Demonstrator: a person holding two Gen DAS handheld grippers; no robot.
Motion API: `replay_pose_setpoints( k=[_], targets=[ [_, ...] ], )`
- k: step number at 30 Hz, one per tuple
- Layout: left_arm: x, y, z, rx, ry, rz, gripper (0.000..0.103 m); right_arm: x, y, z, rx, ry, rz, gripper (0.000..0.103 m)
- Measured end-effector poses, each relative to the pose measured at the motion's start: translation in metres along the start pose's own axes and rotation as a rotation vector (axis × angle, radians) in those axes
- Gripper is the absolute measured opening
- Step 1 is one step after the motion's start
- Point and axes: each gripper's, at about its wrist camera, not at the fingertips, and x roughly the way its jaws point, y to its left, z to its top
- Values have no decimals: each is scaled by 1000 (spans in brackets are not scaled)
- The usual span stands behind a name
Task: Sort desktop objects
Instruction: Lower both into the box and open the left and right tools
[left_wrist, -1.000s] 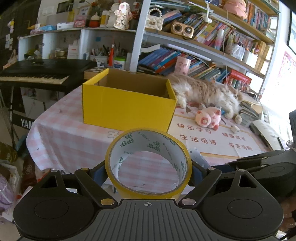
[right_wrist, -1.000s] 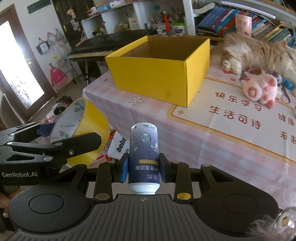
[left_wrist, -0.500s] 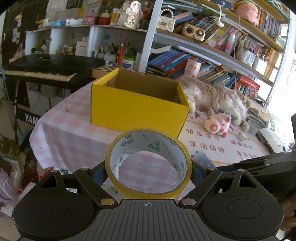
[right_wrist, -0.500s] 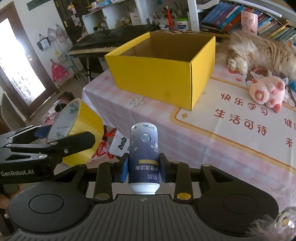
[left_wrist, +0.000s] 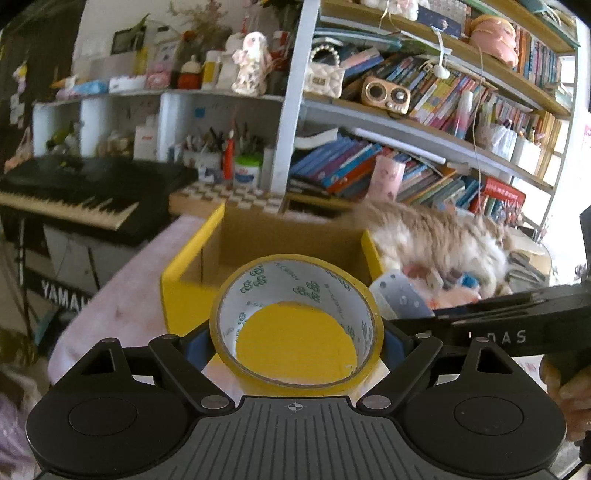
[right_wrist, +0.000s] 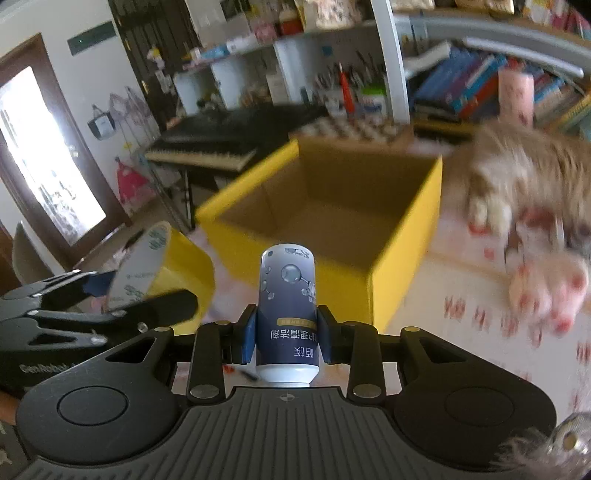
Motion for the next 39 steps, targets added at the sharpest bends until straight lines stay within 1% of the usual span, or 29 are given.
replay_pose_setpoints(
  k=[5,8,11,14,18,20,24,32,35,39],
  targets=[
    [30,3,37,35,-40,14,89,14,-16,44,-51,-50,14,30],
    [48,5,53,59,-54,31,89,24,-27,69,-66,-73,25,30],
    [70,7,63,74,-48,57,89,38,-36,88,-94,-83,26,30],
    [93,9,69,81,-21,74,89,59,-47,104,-124,-71,16,30],
    [126,5,72,170,43,100,89,102,-61,119,-203,4,-3,30],
    [142,2,73,215,85,95,89,121,-65,123,-255,43,-5,30],
    [171,3,71,275,182,92,89,156,-65,128,-368,125,9,30],
    [210,2,66,340,339,82,89,210,-66,126,-578,309,14,30],
    [218,0,64,361,375,78,89,223,-66,122,-646,368,6,30],
    [224,-2,62,382,412,68,89,235,-69,116,-688,423,-4,30]
  ],
)
